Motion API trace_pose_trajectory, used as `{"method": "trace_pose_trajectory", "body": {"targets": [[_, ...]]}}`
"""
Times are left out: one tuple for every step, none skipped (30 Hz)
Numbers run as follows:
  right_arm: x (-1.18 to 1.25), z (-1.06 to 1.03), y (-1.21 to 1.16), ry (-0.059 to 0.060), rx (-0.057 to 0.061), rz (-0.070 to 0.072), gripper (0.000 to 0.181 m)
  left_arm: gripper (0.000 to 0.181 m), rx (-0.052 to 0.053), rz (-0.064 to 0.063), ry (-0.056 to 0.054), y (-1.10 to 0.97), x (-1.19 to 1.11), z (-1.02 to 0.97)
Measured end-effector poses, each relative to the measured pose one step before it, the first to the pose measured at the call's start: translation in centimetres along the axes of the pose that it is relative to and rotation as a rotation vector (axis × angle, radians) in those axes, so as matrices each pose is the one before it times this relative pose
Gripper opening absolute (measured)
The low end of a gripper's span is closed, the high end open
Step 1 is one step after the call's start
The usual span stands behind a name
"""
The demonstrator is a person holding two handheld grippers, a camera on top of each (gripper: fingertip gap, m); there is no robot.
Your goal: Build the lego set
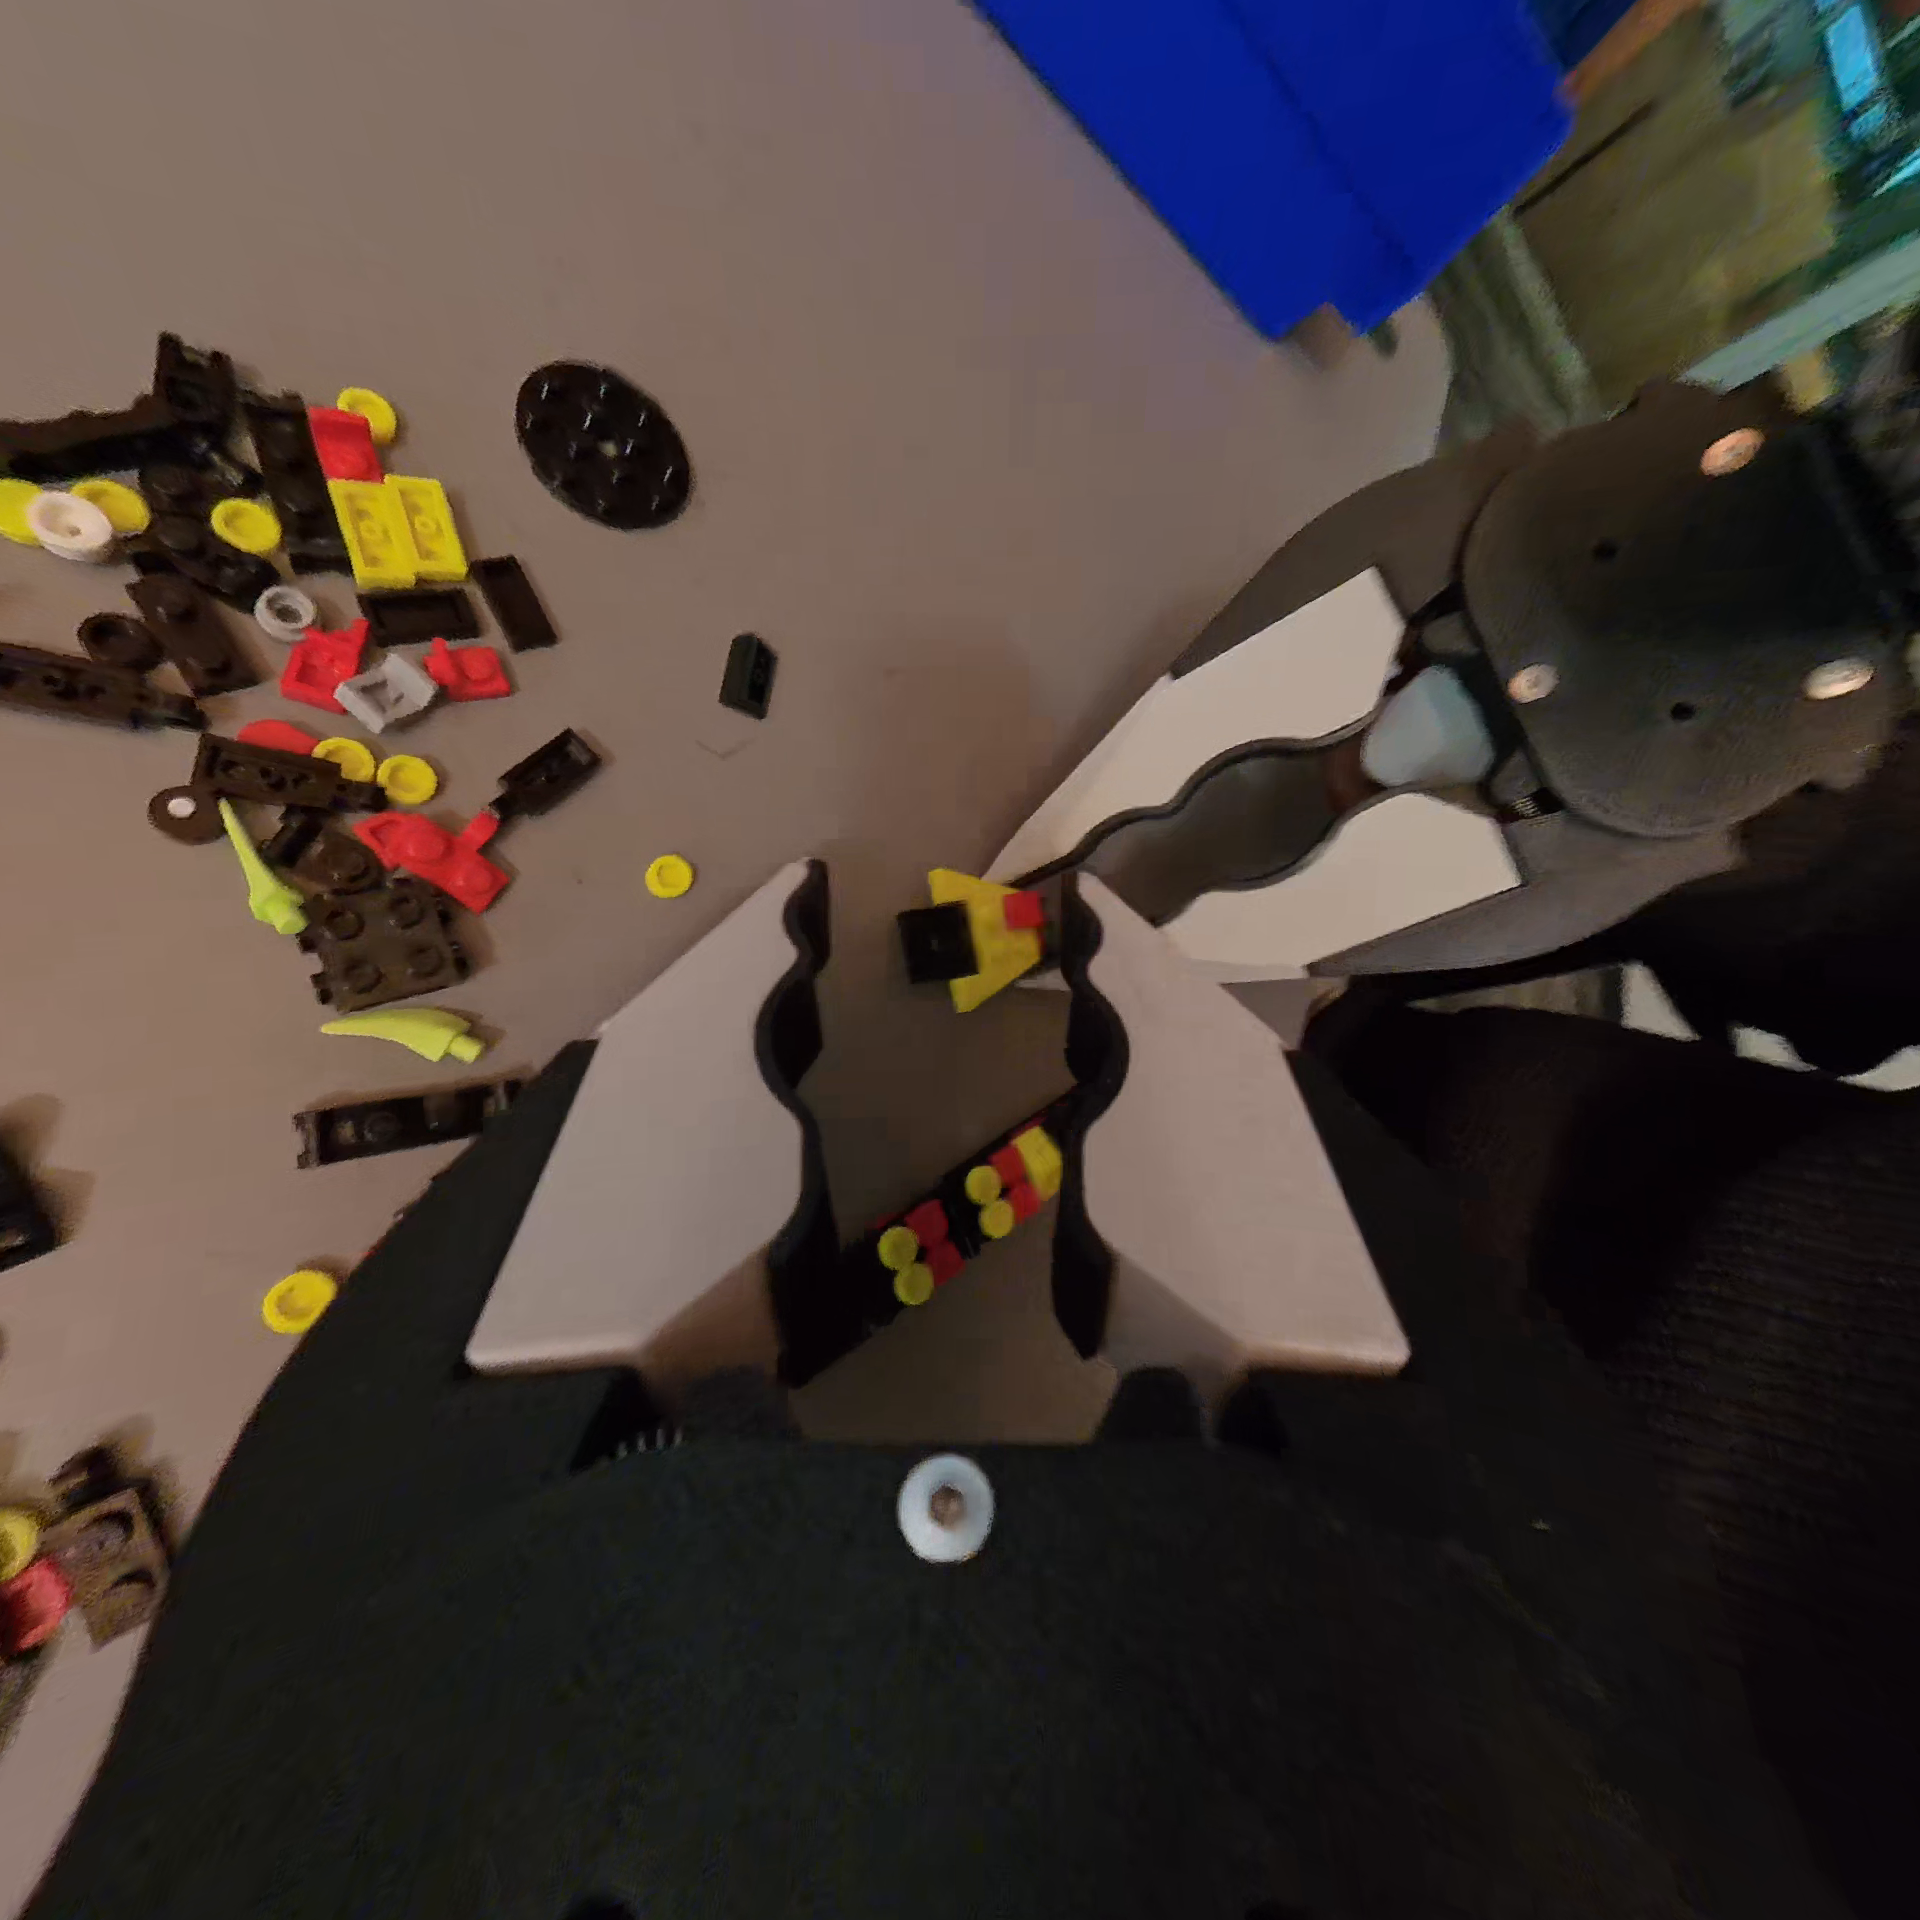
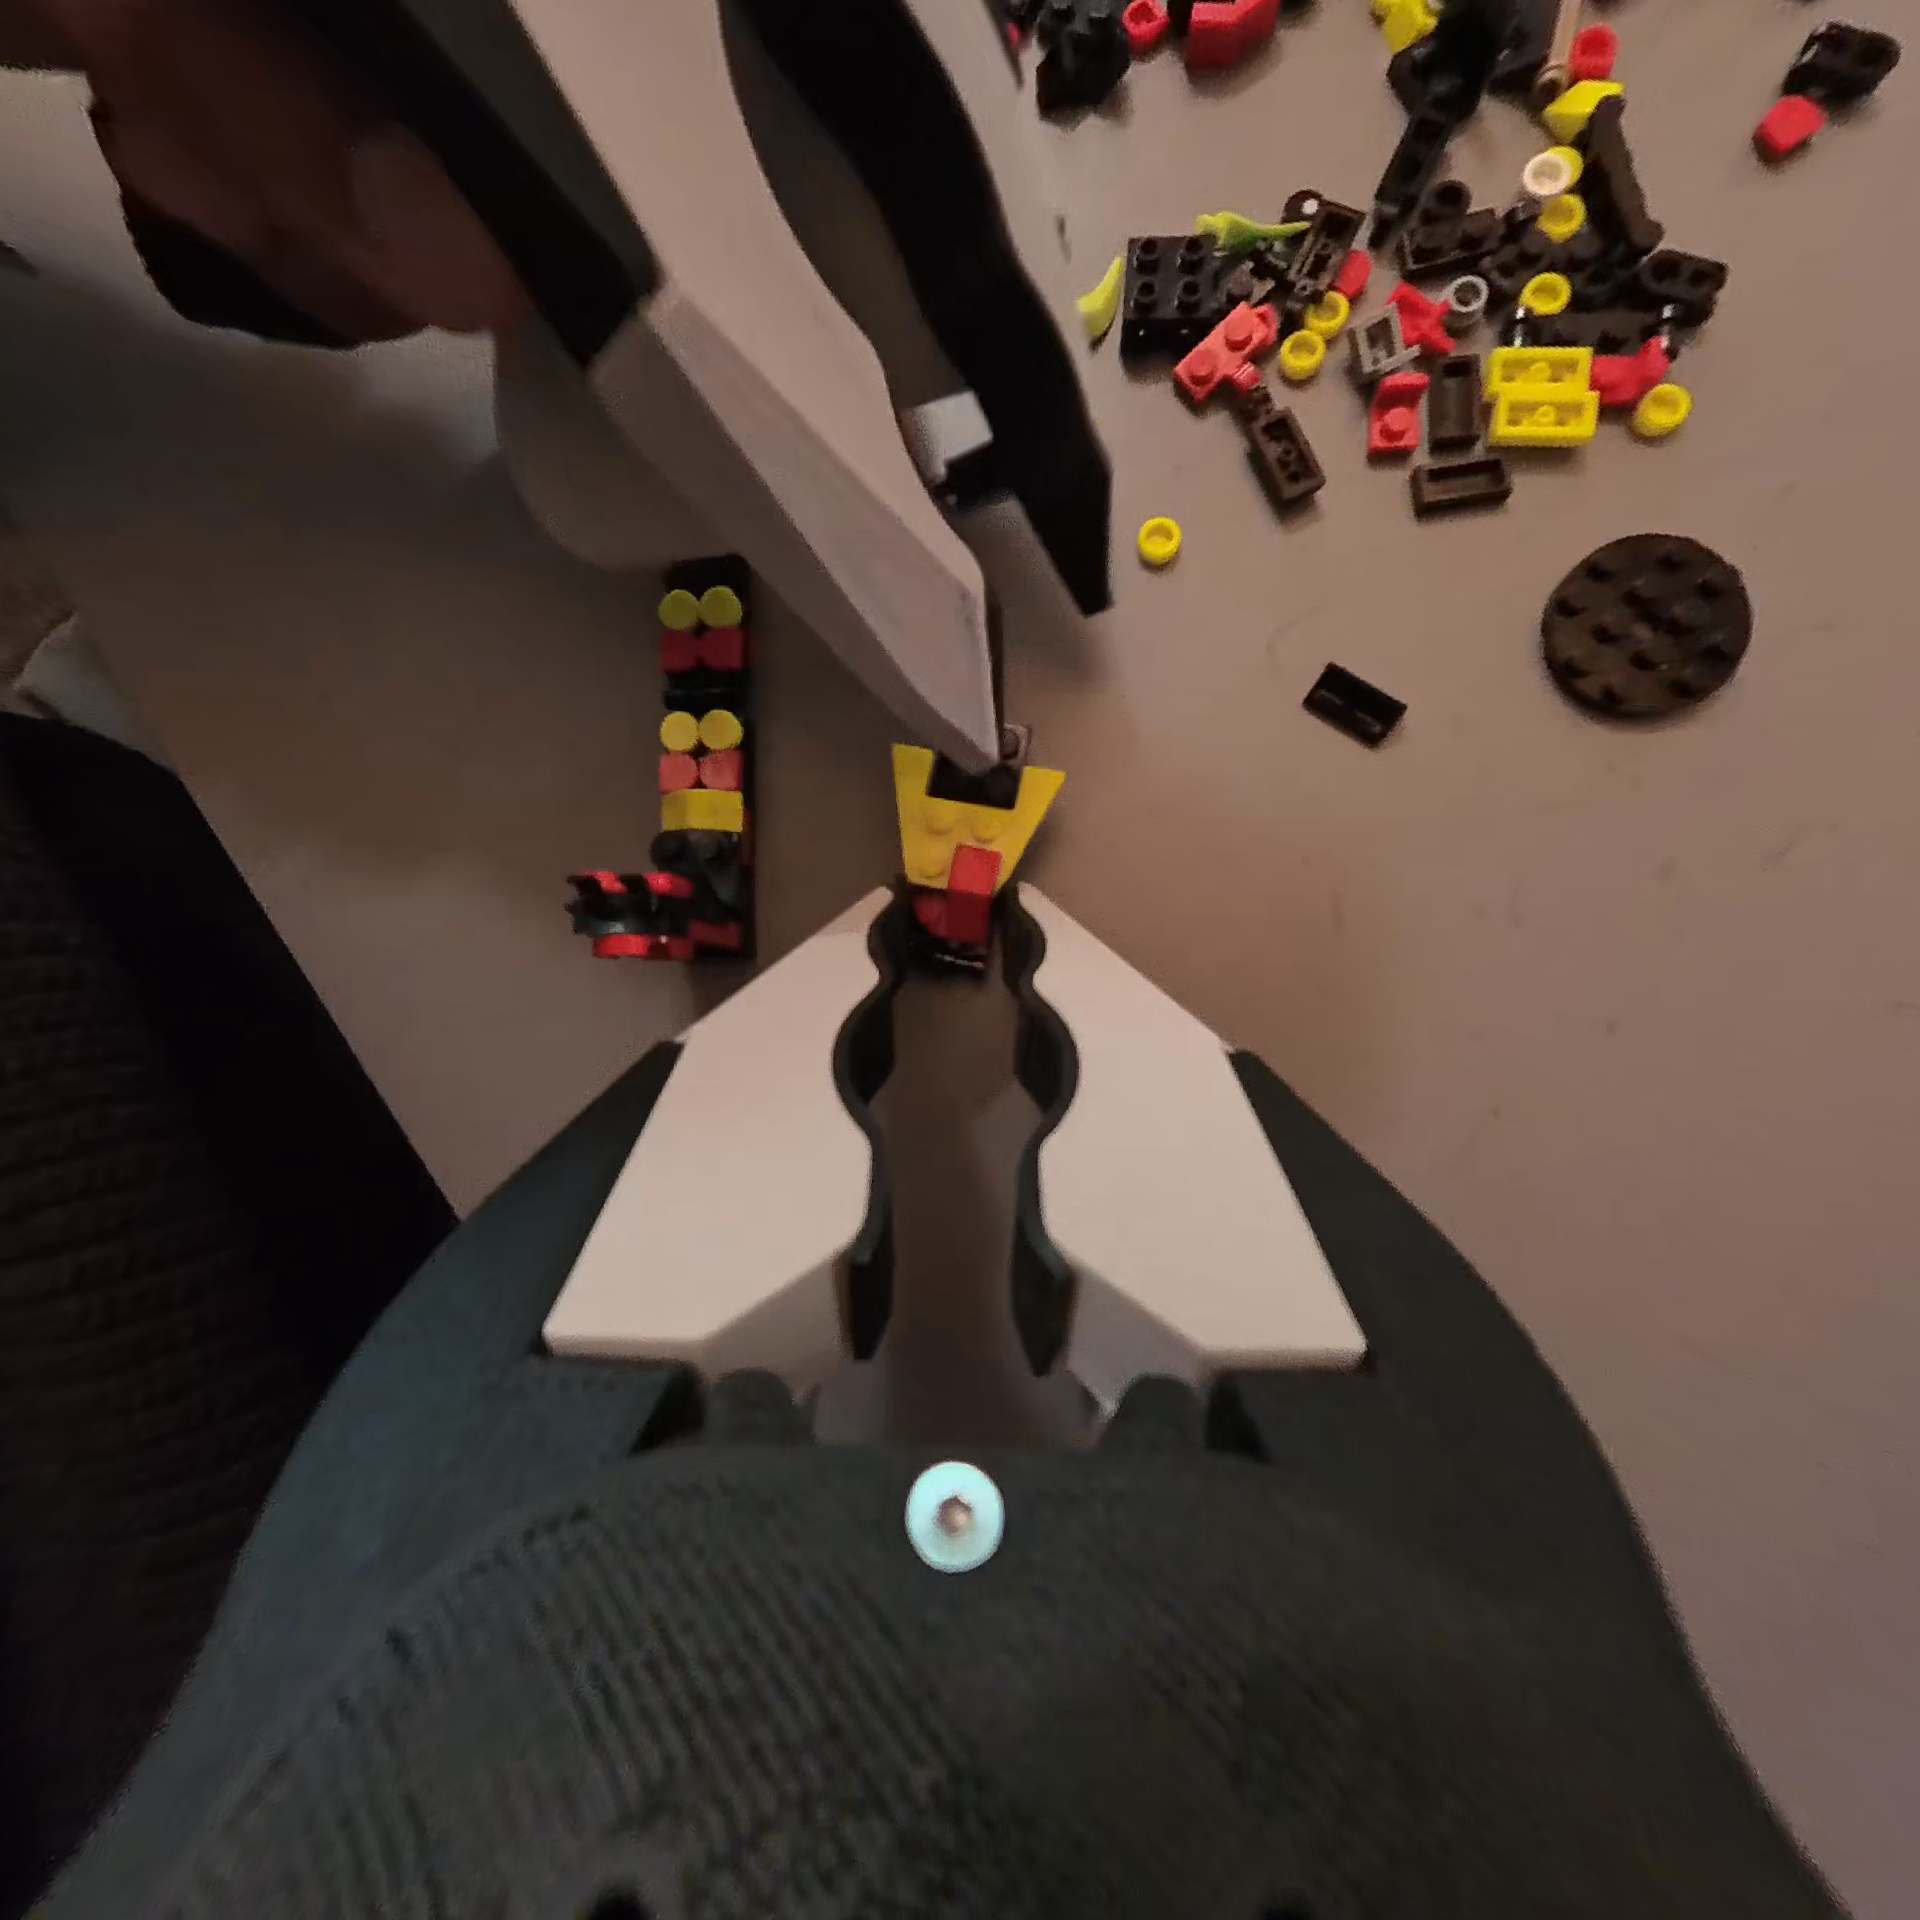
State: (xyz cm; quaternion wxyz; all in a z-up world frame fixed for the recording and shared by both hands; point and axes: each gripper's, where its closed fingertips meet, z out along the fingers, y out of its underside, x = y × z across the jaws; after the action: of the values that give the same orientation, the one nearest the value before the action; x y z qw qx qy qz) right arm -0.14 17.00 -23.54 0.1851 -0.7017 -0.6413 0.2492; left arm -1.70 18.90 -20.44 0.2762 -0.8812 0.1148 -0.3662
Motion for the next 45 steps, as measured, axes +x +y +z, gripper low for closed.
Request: {"method": "trace_pose_trajectory", "body": {"targets": [[0.401, -0.170, -0.012, 0.0231, 0.0007, -0.0154, 0.016, 0.047, 0.0348, -0.0212, 0.0410, -0.587, 0.464, -0.243], [0.457, -0.263, -0.173, 0.0263, 0.0116, -0.0204, 0.016, 0.052, 0.0370, -0.0257, 0.0345, -0.628, 0.300, -0.280], [0.470, -0.384, -0.340, 0.0268, 0.0226, -0.0247, 0.016, 0.056, 0.0324, -0.0231, 0.0321, -0.555, 0.223, -0.295], [0.535, -0.476, -0.472, 0.0310, 0.0291, -0.0248, 0.016, 0.058, 0.0195, -0.0201, 0.0304, -0.355, 0.157, -0.258], [0.448, -0.530, -0.597, 0.0264, 0.0363, -0.0278, 0.016, 0.062, 0.0100, -0.0203, 0.0265, -0.177, 0.076, -0.197], [0.270, -0.576, -0.723, 0.0168, 0.0459, -0.0336, 0.016, 0.064, 0.0042, -0.0196, 0.0323, -0.050, 0.172, -0.135], [0.164, -0.571, -0.787, 0.0141, 0.0498, -0.0343, 0.016, 0.064, -0.0013, -0.0212, 0.0439, 0.069, 0.383, -0.045], [0.038, -0.519, -0.768, 0.0096, 0.0476, -0.0331, 0.016, 0.064, -0.0024, -0.0272, 0.0491, 0.087, 0.498, 0.052], [-0.108, -0.441, -0.715, 0.0027, 0.0441, -0.0325, 0.015, 0.062, 0.0006, -0.0249, 0.0532, 0.065, 0.592, 0.095], [-0.129, -0.359, -0.624, 0.0041, 0.0375, -0.0299, 0.015, 0.056, -0.0025, -0.0195, 0.0523, 0.100, 0.640, 0.134], [-0.085, -0.273, -0.502, 0.0075, 0.0277, -0.0280, 0.015, 0.055, -0.0009, -0.0186, 0.0311, 0.070, 0.364, 0.167], [-0.105, -0.198, -0.397, 0.0069, 0.0201, -0.0277, 0.015, 0.047, -0.0004, -0.0066, 0.0228, 0.059, 0.284, 0.127], [-0.080, -0.137, -0.309, 0.0089, 0.0152, -0.0261, 0.015, 0.031, -0.0027, 0.0057, 0.0300, 0.086, 0.452, 0.059], [0.013, -0.079, -0.173, 0.0135, 0.0081, -0.0213, 0.015, 0.021, 0.0011, 0.0039, 0.0288, -0.004, 0.485, 0.011], [0.042, -0.044, -0.099, 0.0115, 0.0039, -0.0146, 0.015, 0.017, 0.0070, 0.0007, 0.0148, -0.130, 0.299, -0.044], [0.020, -0.073, -0.163, 0.0064, 0.0095, -0.0087, 0.016, 0.017, 0.0021, 0.0148, 0.0069, -0.076, 0.176, -0.060], [0.021, -0.109, -0.242, 0.0025, 0.0159, -0.0033, 0.016, 0.017, -0.0009, 0.0206, 0.0103, -0.025, 0.234, -0.074], [0.014, -0.119, -0.312, -0.0017, 0.0213, 0.0036, 0.016, 0.016, 0.0051, 0.0219, 0.0087, -0.115, 0.257, -0.084], [0.038, -0.144, -0.458, -0.0029, 0.0324, 0.0142, 0.021, 0.017, 0.0115, 0.0313, 0.0163, -0.221, 0.404, -0.101], [0.022, -0.218, -0.631, -0.0093, 0.0450, 0.0268, 0.039, 0.017, 0.0120, 0.0430, 0.0240, -0.225, 0.573, -0.104], [-0.050, -0.313, -0.729, -0.0215, 0.0504, 0.0388, 0.050, 0.017, 0.0101, 0.0513, 0.0191, -0.204, 0.548, -0.097], [-0.094, -0.381, -0.768, -0.0296, 0.0512, 0.0468, 0.053, 0.017, 0.0048, 0.0624, 0.0156, -0.115, 0.550, -0.096], [-0.060, -0.431, -0.774, -0.0315, 0.0508, 0.0492, 0.055, 0.017, 0.0009, 0.0717, 0.0059, -0.037, 0.445, -0.076], [-0.039, -0.454, -0.736, -0.0321, 0.0478, 0.0494, 0.058, 0.017, 0.0025, 0.0774, -0.0052, -0.061, 0.319, -0.082], [-0.133, -0.449, -0.664, -0.0392, 0.0432, 0.0480, 0.058, 0.017, 0.0047, 0.0795, -0.0062, -0.082, 0.357, -0.063], [-0.182, -0.414, -0.540, -0.0409, 0.0369, 0.0474, 0.058, 0.017, 0.0080, 0.0742, -0.0067, -0.154, 0.388, -0.047], [-0.097, -0.305, -0.367, -0.0333, 0.0279, 0.0472, 0.054, 0.017, 0.0110, 0.0652, -0.0073, -0.226, 0.371, -0.021], [-0.063, -0.203, -0.156, -0.0291, 0.0167, 0.0425, 0.049, 0.017, 0.0119, 0.0538, -0.0039, -0.267, 0.389, -0.005], [-0.022, -0.099, -0.003, -0.0236, 0.0089, 0.0335, 0.048, 0.017, 0.0109, 0.0402, 0.0017, -0.230, 0.397, 0.005], [-0.008, -0.035, 0.064, -0.0170, 0.0053, 0.0236, 0.047, 0.017, 0.0064, 0.0283, 0.0010, -0.177, 0.306, 0.023], [-0.052, 0.008, 0.048, -0.0140, 0.0036, 0.0153, 0.046, 0.017, 0.0053, 0.0203, 0.0029, -0.127, 0.251, 0.030], [-0.112, 0.030, -0.009, -0.0118, 0.0033, 0.0087, 0.045, 0.017, 0.0029, 0.0129, 0.0027, -0.052, 0.189, 0.031], [-0.142, 0.045, -0.026, -0.0091, 0.0022, 0.0035, 0.044, 0.017, -0.0023, 0.0082, -0.0023, 0.031, 0.055, 0.044], [-0.176, 0.058, 0.002, -0.0081, -0.0003, -0.0006, 0.043, 0.017, -0.0024, 0.0062, 0.0013, 0.072, 0.080, 0.060], [-0.220, 0.069, 0.031, -0.0088, -0.0024, -0.0037, 0.041, 0.017, -0.0011, 0.0036, 0.0036, 0.074, 0.100, 0.065], [-0.204, 0.074, 0.050, -0.0071, -0.0029, -0.0048, 0.039, 0.017, -0.0010, 0.0018, 0.0033, 0.072, 0.070, 0.078], [-0.175, 0.092, 0.042, -0.0060, -0.0027, -0.0046, 0.037, 0.017, -0.0007, 0.0010, 0.0068, 0.063, 0.141, 0.097], [-0.168, 0.087, 0.037, -0.0063, -0.0026, -0.0033, 0.036, 0.017, -0.0036, 0.0009, 0.0064, 0.096, 0.139, 0.109], [-0.128, 0.078, 0.059, -0.0042, -0.0022, -0.0018, 0.034, 0.017, -0.0058, 0.0028, 0.0053, 0.135, 0.136, 0.117], [-0.070, 0.061, 0.053, -0.0026, -0.0024, -0.0001, 0.033, 0.017, -0.0067, 0.0049, 0.0072, 0.136, 0.176, 0.125], [-0.096, 0.041, 0.062, -0.0061, -0.0026, 0.0006, 0.030, 0.017, -0.0046, 0.0045, 0.0029, 0.088, 0.137, 0.117], [-0.167, 0.020, 0.024, -0.0116, -0.0004, 0.0008, 0.027, 0.017, 0.0000, 0.0047, -0.0035, 0.014, 0.027, 0.083], [-0.187, 0.002, -0.051, -0.0132, 0.0028, 0.0023, 0.024, 0.017, 0.0041, 0.0035, -0.0071, -0.057, -0.048, 0.027], [-0.115, -0.006, -0.052, -0.0072, 0.0030, 0.0034, 0.019, 0.017, 0.0046, 0.0008, 0.0032, -0.075, 0.046, -0.021], [-0.042, 0.008, -0.033, -0.0021, 0.0002, 0.0014, 0.019, 0.017, 0.0007, -0.0041, 0.0044, -0.023, 0.046, -0.012]]}}
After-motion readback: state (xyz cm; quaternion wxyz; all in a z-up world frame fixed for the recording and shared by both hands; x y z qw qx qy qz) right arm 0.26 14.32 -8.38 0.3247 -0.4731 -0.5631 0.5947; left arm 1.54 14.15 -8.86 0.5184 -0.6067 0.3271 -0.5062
